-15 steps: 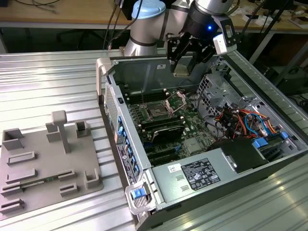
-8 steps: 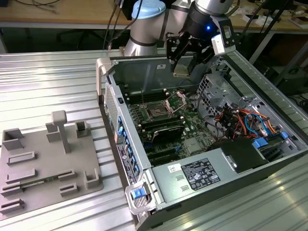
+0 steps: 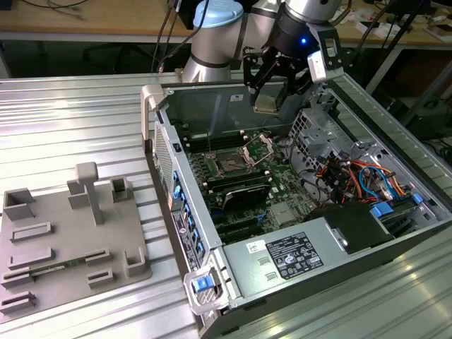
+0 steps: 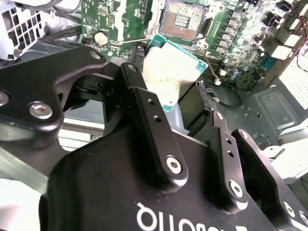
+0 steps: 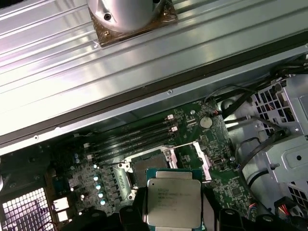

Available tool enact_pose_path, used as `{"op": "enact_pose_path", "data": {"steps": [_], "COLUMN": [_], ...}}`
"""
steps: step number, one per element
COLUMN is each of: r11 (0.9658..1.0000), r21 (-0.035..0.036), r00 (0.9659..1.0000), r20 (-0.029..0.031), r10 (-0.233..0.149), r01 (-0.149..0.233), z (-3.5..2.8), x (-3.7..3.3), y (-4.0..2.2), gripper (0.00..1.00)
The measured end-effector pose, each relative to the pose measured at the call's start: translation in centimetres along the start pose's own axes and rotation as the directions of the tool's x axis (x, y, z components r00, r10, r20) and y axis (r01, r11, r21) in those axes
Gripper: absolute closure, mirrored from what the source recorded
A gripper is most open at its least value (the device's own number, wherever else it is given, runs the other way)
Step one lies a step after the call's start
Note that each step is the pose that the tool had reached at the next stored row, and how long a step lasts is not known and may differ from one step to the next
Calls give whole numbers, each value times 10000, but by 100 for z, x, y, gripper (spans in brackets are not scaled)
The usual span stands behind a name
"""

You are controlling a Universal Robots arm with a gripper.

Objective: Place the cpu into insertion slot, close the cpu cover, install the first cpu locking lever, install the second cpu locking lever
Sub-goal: 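Place the cpu into insertion slot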

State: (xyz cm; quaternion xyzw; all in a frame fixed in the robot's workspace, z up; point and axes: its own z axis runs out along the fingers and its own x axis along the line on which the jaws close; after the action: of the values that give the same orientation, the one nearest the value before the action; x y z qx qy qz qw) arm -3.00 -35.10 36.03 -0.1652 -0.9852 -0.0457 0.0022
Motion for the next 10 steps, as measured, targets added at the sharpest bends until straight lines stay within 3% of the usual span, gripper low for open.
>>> {"op": "enact_pose_path", "data": {"steps": [10], "r11": [9972], "r21": [-16], "r00": [9972], "r20": [66], "r10": [743], "r01": [-743], "z": [9], "x": [29], "y": [-11], "gripper": [45]}}
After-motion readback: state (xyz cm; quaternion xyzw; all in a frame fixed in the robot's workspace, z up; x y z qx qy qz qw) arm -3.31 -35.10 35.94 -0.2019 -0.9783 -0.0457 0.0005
